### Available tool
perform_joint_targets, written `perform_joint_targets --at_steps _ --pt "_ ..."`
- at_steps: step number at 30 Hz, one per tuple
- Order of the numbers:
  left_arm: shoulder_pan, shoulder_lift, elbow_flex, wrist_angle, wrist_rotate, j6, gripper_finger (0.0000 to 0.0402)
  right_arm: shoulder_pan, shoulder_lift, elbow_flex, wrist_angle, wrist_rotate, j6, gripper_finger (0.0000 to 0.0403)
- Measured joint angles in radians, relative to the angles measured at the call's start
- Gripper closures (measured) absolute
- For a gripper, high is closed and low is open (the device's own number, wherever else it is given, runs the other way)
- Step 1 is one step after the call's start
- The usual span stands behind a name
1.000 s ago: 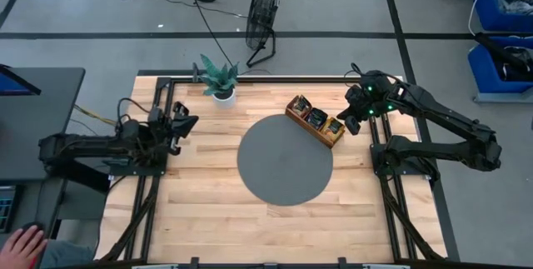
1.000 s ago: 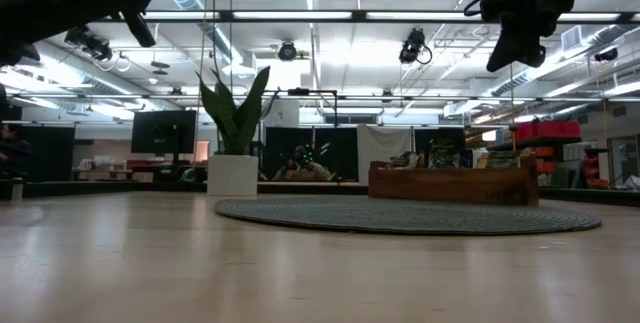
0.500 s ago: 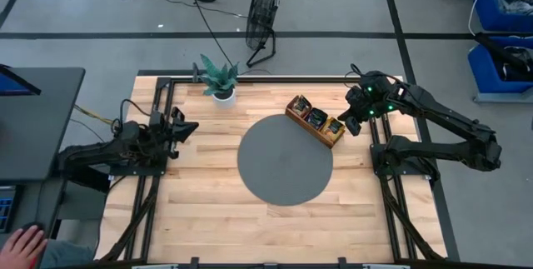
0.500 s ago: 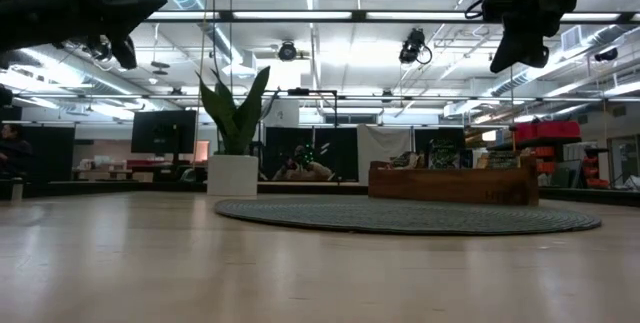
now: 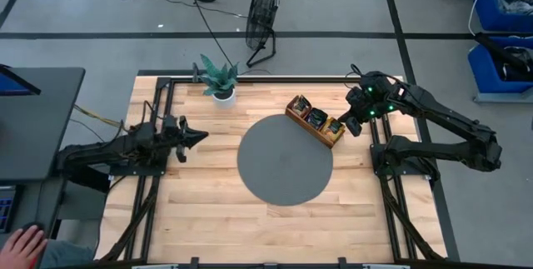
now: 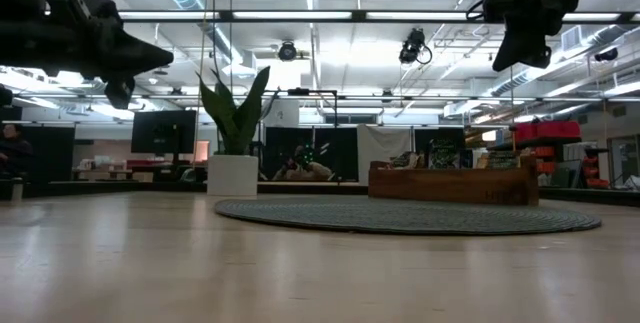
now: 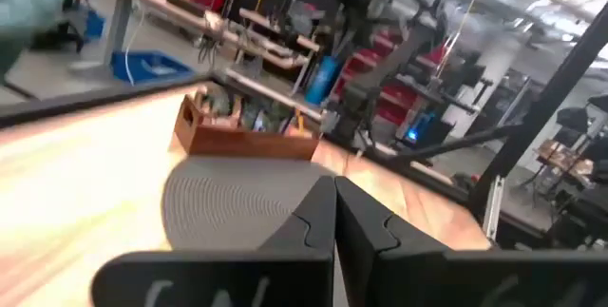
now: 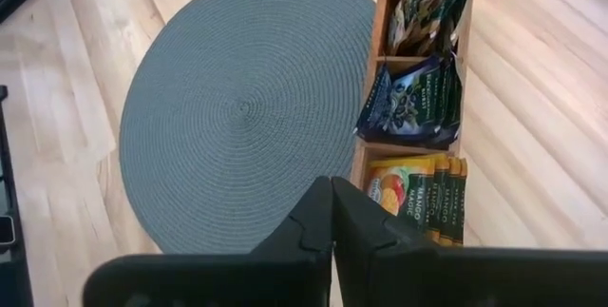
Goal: Pick & Place Tea
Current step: Return to Home Position
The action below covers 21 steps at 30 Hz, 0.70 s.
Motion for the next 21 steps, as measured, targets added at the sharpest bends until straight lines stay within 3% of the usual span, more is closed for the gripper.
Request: perform_joint_targets --at_steps 8,14,17,21 --pt "0.0 0.016 0.0 -0.012 0.046 -0.011 0.0396 0.0 -0.066 -0.001 0.001 0.016 0.014 0.04" --pt "0.0 0.016 -0.002 0.019 0.062 0.028 0.0377 -0.007 -0.243 -0.076 0.031 0.066 0.075 0.0401" --pt "0.0 0.016 -0.002 0.027 0.064 0.029 0.0373 -0.004 -0.373 -0.198 0.197 -0.04 0.223 0.0401" --pt "0.0 0.016 -0.002 0.033 0.064 0.031 0.0374 0.039 -0.524 -0.417 0.6 -0.121 0.434 0.0401"
